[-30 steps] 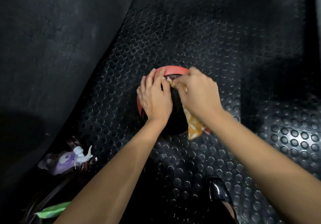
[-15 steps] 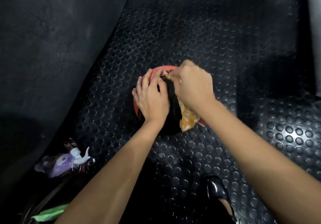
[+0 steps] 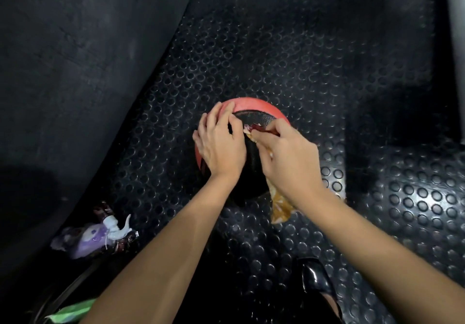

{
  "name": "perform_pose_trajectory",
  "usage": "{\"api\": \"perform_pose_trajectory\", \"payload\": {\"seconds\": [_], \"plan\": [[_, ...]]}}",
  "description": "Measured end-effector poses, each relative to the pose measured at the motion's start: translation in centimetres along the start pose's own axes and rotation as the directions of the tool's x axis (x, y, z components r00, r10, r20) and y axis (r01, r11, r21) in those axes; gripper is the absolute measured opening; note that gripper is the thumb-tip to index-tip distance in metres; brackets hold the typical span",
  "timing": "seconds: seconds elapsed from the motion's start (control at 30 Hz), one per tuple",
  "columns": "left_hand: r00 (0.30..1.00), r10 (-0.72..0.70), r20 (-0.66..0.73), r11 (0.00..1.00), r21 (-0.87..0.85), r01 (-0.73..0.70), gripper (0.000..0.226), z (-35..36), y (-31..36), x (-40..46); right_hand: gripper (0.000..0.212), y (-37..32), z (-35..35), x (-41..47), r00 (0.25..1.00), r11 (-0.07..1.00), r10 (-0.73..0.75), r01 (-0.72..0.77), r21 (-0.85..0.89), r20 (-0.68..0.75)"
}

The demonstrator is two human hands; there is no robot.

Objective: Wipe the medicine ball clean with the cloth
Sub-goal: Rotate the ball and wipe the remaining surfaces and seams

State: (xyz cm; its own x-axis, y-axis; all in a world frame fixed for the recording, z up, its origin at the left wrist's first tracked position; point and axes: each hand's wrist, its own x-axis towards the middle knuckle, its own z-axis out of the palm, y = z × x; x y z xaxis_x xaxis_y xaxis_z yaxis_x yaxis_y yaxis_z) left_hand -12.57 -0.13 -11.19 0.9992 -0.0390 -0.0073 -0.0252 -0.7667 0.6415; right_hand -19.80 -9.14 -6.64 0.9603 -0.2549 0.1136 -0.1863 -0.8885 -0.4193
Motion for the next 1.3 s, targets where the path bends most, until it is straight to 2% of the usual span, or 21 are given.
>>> {"api": "perform_pose_trajectory", "payload": {"seconds": [0.07,0.2,0.33,0.43,0.6,0.77,0.83,0.93,1.03,1.1,1.2,1.23,1.3], "plan": [[1.0,0.017,0.007,1.0,-0.008,-0.017,0.039,0.0,-0.2,0.0,0.019,1.0,0.1,1.1,1.0,0.999,-0.019,0.018,-0.034,-0.019],[1.0,0.027,-0.005,0.999,0.017,-0.027,0.042,0.2,0.1,-0.3,0.027,2.3,0.1,4.2,0.988,0.987,0.152,-0.153,-0.057,-0.017],[0.999,-0.043,0.0,0.999,0.006,0.043,0.038,0.3,0.7,0.8,0.023,0.2,0.2,0.9,1.0,1.0,0.016,-0.016,-0.021,-0.015],[1.0,-0.018,0.001,1.0,0.012,0.018,0.038,0.3,0.5,0.8,0.023,0.6,0.3,0.0,0.997,0.995,-0.073,0.071,-0.067,-0.038],[0.999,0.025,-0.022,0.999,0.039,-0.024,0.039,0.7,0.4,0.0,0.022,1.7,0.2,3.2,0.995,0.994,0.094,-0.097,-0.053,-0.043],[1.0,0.002,-0.013,1.0,0.002,-0.002,0.041,0.4,0.2,0.1,0.018,0.5,0.2,-0.2,0.996,0.997,-0.045,0.04,-0.066,-0.077],[0.999,0.046,-0.026,0.999,0.007,-0.046,0.048,0.3,-0.1,-0.8,0.012,0.4,-0.1,1.3,0.998,0.993,-0.038,0.032,-0.113,-0.054],[0.995,0.085,-0.05,0.996,0.014,-0.085,0.06,0.4,-0.2,-1.4,0.022,0.0,0.1,5.1,0.999,0.974,-0.011,0.021,-0.226,0.045],[0.999,0.041,-0.034,0.999,-0.032,-0.042,0.054,0.1,0.0,-0.8,0.023,-0.4,0.2,5.8,0.996,0.964,-0.013,0.034,-0.263,0.083],[1.0,0.007,-0.024,0.997,-0.071,-0.009,0.051,0.0,0.0,-0.2,0.017,-0.4,0.2,3.5,0.999,0.977,-0.028,0.033,-0.209,0.028],[1.0,0.001,-0.028,0.996,-0.091,-0.004,0.05,-0.2,-0.4,0.0,0.022,0.5,0.4,0.2,0.997,0.992,-0.065,0.061,-0.114,-0.038],[1.0,0.011,-0.025,0.996,-0.091,-0.014,0.05,-0.2,-0.6,-0.2,0.02,1.1,0.5,0.3,0.997,0.994,-0.057,0.052,-0.099,-0.047],[0.999,0.034,-0.018,0.996,-0.084,-0.036,0.049,-0.2,-0.8,-0.6,0.018,1.8,0.4,1.5,0.997,0.996,0.053,-0.057,-0.062,-0.052]]}}
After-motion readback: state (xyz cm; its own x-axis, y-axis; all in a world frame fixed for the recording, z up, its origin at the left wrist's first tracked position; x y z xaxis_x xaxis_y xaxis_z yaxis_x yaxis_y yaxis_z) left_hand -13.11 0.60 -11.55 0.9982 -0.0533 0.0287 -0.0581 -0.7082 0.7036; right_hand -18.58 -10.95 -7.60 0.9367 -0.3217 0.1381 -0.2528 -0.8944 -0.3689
